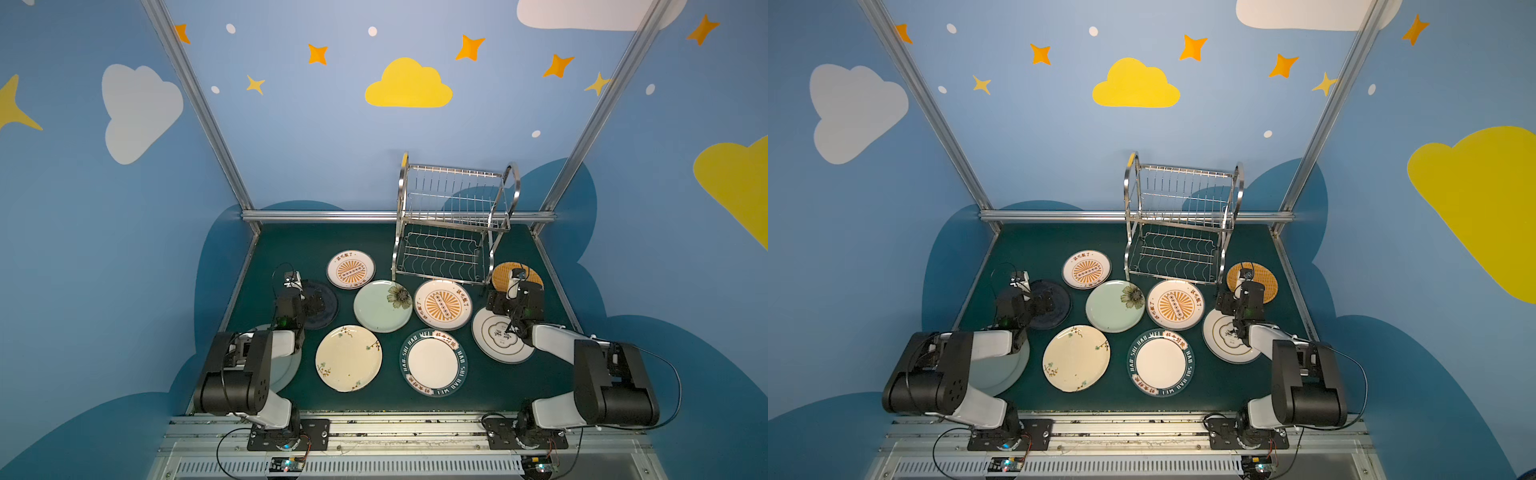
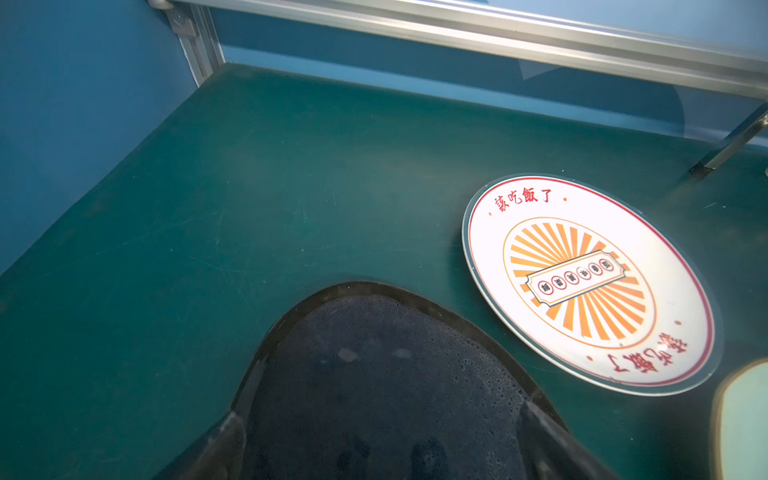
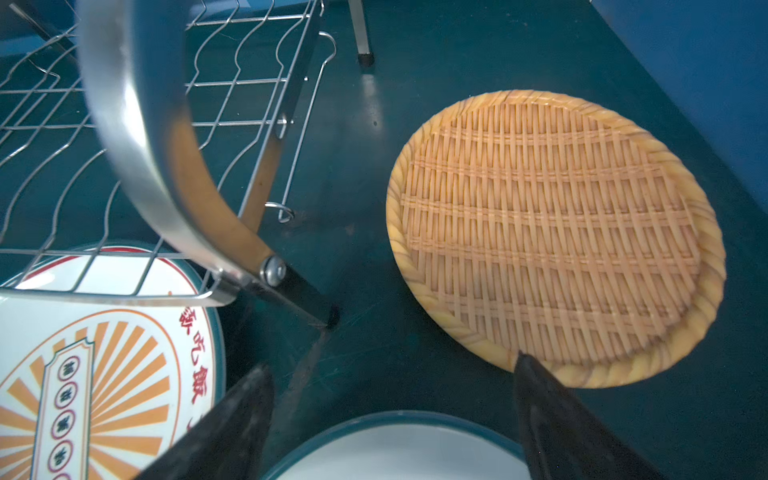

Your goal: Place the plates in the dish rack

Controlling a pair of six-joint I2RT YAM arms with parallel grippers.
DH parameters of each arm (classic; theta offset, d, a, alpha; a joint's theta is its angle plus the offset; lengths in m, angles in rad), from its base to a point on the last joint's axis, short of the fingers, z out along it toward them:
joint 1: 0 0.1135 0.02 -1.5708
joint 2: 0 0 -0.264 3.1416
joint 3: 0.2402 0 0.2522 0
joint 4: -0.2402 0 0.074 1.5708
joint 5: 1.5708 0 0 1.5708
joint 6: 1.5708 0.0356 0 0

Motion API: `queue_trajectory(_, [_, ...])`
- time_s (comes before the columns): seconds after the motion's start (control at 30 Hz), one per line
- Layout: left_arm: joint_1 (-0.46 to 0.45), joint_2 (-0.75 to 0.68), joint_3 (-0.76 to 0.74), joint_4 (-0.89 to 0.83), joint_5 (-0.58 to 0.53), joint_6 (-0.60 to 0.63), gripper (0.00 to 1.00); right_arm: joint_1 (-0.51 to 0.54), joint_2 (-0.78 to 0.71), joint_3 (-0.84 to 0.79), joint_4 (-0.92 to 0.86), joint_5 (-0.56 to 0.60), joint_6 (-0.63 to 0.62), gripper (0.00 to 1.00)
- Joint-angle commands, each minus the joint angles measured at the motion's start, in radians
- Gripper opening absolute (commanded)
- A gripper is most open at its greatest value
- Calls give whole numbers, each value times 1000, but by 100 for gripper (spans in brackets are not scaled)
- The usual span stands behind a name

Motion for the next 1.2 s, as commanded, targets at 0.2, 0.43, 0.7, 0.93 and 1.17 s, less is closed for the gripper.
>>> queue_trajectory(0.2, [-3,-8,6,6,3,16,100,7,9,27,1,15,-12,88])
queue_trajectory(0.43, [-8,-10,4,8,-5,17,100,9,8,27,1,18,-11,88])
queue_trajectory(0.7, [-9,-10,3,10,-8,20,100,11,9,27,2,20,-13,88])
queue_trajectory(0.93, [-10,-10,4,10,-7,19,100,11,7,27,2,21,-14,88])
queue_trajectory(1.17, [-10,-8,6,6,-7,17,100,2,9,28,-1,1,-11,88])
